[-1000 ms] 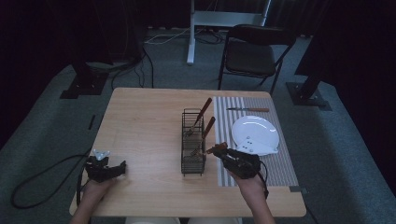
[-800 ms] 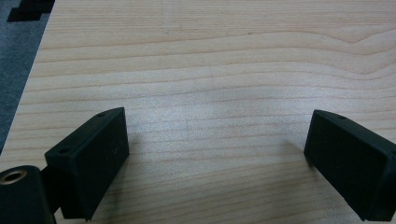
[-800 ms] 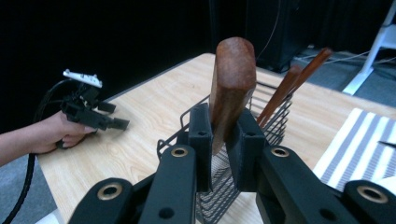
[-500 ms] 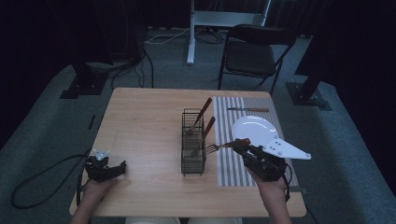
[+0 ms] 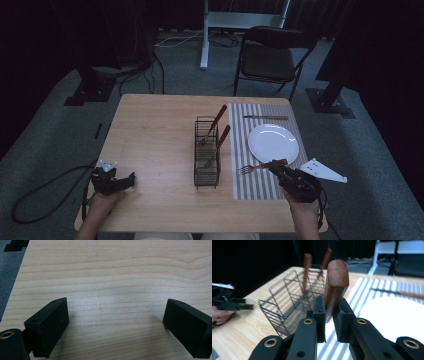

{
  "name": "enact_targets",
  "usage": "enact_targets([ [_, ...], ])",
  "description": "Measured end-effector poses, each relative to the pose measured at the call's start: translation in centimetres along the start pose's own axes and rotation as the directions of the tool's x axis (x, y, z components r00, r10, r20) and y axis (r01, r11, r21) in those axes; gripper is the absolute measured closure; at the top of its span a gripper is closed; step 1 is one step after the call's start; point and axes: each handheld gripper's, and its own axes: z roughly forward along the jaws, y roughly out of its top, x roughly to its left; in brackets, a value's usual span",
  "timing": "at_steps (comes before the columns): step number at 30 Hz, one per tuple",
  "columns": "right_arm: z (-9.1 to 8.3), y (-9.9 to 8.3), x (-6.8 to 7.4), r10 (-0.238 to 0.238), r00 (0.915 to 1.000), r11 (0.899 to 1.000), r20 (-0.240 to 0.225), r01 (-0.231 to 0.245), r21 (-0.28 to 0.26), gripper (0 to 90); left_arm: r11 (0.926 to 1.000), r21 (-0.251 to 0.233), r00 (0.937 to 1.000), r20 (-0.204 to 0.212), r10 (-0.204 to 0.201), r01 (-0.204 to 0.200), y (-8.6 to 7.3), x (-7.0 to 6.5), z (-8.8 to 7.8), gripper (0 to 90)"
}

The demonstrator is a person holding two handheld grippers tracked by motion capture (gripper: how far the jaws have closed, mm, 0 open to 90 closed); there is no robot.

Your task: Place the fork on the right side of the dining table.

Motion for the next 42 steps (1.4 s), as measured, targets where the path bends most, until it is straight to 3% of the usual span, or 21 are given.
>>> enact_targets([
  [9, 1.5, -4.0, -3.1, 0.103, 0.9931, 0.993, 0.055, -0.106, 0.057, 81.0, 1.0000, -0.002, 1.0000, 0.000, -0.002, 0.002, 0.0, 0.0, 0.0, 6.9],
  [17, 2.0, -5.4, -4.3, 0.144, 0.9853, 0.985, 0.091, -0.152, 0.080, 81.0, 1.0000, -0.002, 1.0000, 0.000, -0.002, 0.002, 0.0, 0.0, 0.0, 6.9],
  [21, 1.8, -6.0, -5.0, 0.197, 0.9766, 0.977, 0.087, -0.202, 0.063, 81.0, 1.0000, -0.002, 1.0000, 0.000, -0.003, 0.003, 0.0, 0.0, 0.0, 6.9],
  [24, 1.4, -6.9, -6.2, 0.263, 0.9624, 0.962, 0.068, -0.267, 0.053, 80.8, 1.0000, -0.002, 1.0000, 0.000, -0.002, 0.002, 0.0, 0.0, 0.0, 6.9],
  [26, 1.4, -7.0, -6.4, 0.273, 0.9600, 0.960, 0.063, -0.276, 0.051, 80.8, 1.0000, -0.002, 1.0000, 0.000, -0.003, 0.003, 0.0, 0.0, 0.0, 6.9],
  [29, 1.3, -8.1, -8.2, 0.363, 0.9312, 0.930, 0.035, -0.364, 0.043, 80.0, 1.0000, -0.002, 1.0000, 0.000, -0.002, 0.002, 0.0, 0.0, 0.0, 6.9],
  [35, 1.3, -9.5, -10.1, 0.453, 0.8915, 0.891, 0.000, -0.453, 0.036, 78.6, 1.0000, -0.002, 1.0000, 0.000, -0.002, 0.002, 0.0, 0.0, 0.0, 6.9],
  [42, 1.5, -11.3, -11.4, 0.496, 0.8669, 0.865, 0.048, -0.498, 0.054, 73.1, 1.0000, -0.002, 1.0000, 0.000, -0.003, 0.003, 0.0, 0.0, 0.0, 6.9],
])
